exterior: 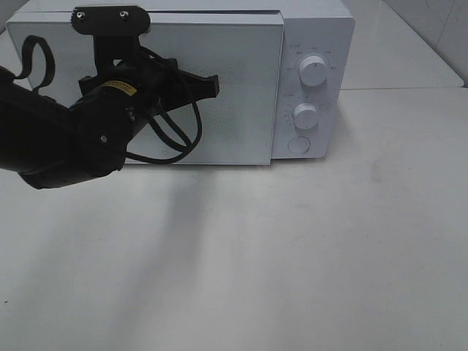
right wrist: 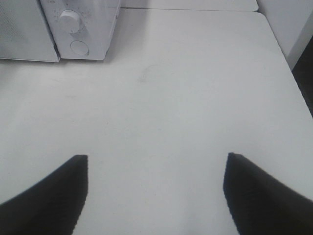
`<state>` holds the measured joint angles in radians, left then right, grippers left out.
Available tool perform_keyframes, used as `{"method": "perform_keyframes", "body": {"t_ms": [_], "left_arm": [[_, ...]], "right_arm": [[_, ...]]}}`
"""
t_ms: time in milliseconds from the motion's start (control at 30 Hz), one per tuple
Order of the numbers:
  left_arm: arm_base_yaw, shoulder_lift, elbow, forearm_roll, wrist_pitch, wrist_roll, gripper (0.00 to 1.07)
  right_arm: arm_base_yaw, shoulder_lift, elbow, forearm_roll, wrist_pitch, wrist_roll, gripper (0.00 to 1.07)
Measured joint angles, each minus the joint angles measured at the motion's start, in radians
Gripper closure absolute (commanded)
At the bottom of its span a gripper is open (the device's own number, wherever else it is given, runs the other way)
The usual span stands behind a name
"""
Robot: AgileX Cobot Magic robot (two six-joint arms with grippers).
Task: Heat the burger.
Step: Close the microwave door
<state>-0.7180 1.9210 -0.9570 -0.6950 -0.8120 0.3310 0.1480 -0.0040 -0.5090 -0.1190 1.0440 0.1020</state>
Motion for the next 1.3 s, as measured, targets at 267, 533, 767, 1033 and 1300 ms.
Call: {"method": "perform_keyframes", "body": {"t_ms": [267,533,767,1033,1300], "left_arm": [[-0.001,0.033,-0.059,-0.034,0.041,0.033,1.07],[-0.001,0.043,-0.104,-0.03,0.151,0.07,1.07],[-0.022,0.023,-0.096,-0.042,0.145,0.099,1.07],[-0.073,-0.012,-0.012,-0.069,0.126,0.099,1.07],[-0.083,-0.08,0.027,-0.075,0.415,0.109,0.3]], "right_arm": [[0.0,0.0,0.0,0.0,0.0,0.0,0.34],[0.0,0.0,0.0,0.0,0.0,0.0,0.34],[0.0,0.0,0.0,0.0,0.0,0.0,0.34],[0.0,0.0,0.0,0.0,0.0,0.0,0.34],[0.0,0.0,0.0,0.0,0.0,0.0,0.34]]}}
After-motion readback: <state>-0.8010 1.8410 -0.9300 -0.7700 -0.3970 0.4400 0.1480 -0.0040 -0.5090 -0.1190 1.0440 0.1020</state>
